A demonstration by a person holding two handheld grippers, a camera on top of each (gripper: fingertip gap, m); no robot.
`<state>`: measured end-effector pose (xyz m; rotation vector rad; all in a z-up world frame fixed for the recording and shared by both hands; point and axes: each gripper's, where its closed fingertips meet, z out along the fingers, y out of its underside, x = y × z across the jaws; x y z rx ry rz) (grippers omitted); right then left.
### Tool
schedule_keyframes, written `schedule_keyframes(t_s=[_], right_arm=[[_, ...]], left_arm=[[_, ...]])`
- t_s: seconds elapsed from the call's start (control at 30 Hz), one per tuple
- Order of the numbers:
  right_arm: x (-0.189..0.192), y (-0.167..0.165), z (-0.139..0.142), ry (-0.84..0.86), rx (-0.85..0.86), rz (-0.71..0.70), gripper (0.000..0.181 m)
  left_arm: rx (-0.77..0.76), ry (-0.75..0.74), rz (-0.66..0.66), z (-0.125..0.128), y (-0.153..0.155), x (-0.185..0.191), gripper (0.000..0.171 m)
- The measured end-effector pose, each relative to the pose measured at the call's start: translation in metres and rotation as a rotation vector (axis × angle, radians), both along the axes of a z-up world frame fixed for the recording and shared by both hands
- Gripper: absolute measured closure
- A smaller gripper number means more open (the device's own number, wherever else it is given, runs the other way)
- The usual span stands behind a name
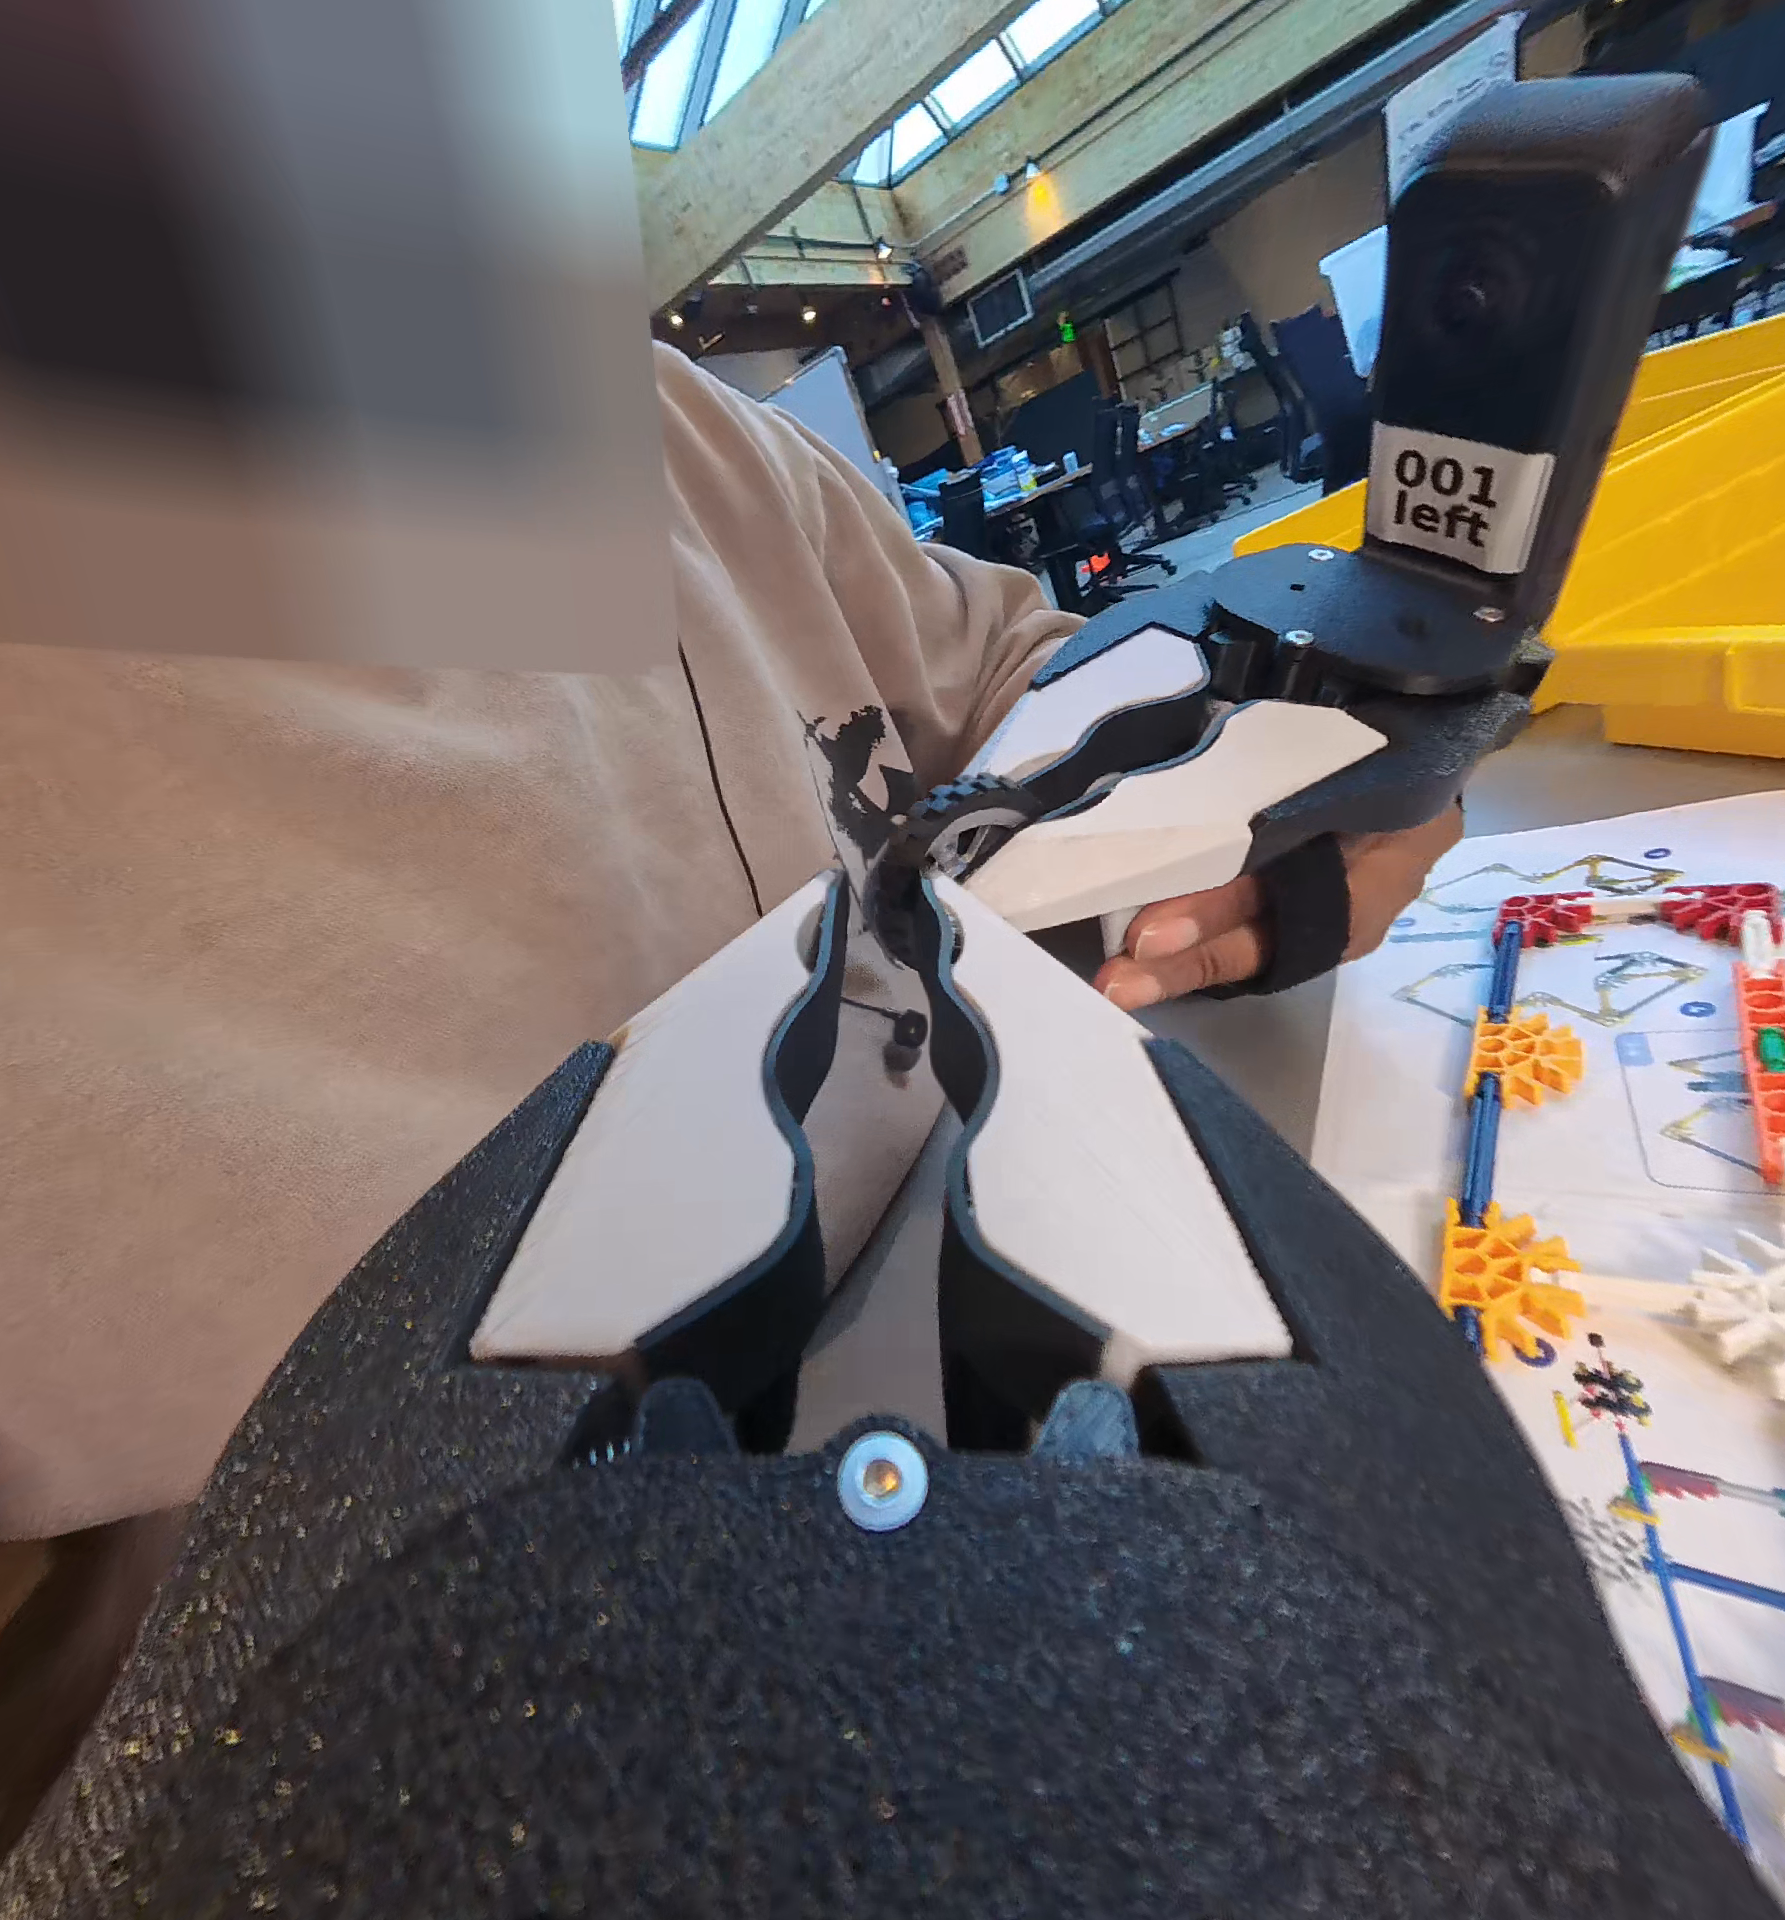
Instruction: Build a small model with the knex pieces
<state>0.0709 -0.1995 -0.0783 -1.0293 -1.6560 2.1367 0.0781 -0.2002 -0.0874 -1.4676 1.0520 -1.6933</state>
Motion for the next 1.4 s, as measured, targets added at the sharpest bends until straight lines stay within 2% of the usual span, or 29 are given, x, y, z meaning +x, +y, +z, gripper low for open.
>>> schedule_keyframes(t_s=[0.13, 0.33, 0.7, 1.07, 1.27, 1.4], right_arm=[[0.003, 0.001, 0.0, 0.014, 0.009, 0.004, 0.175], [0.0, 0.003, 0.0, 0.03, 0.067, -0.063, 0.176], [0.0, 0.001, 0.002, 0.039, 0.057, -0.071, 0.176], [-0.011, 0.032, 0.0, 0.031, 0.089, -0.275, 0.176], [-0.016, 0.039, 0.006, 0.059, 0.074, -0.315, 0.178], [-0.017, 0.043, 0.008, 0.06, 0.064, -0.339, 0.179]], left_arm=[[-0.046, -0.062, -0.047, 0.008, -0.006, -0.001, 0.167], [-0.056, -0.065, -0.033, 0.007, -0.002, -0.002, 0.168], [-0.078, -0.083, -0.052, 0.009, -0.005, -0.002, 0.167], [-0.044, -0.042, 0.143, 0.006, 0.027, -0.012, 0.166], [-0.036, -0.044, 0.204, 0.01, 0.037, -0.018, 0.159], [0.006, -0.032, 0.238, 0.013, 0.041, -0.02, 0.163]])
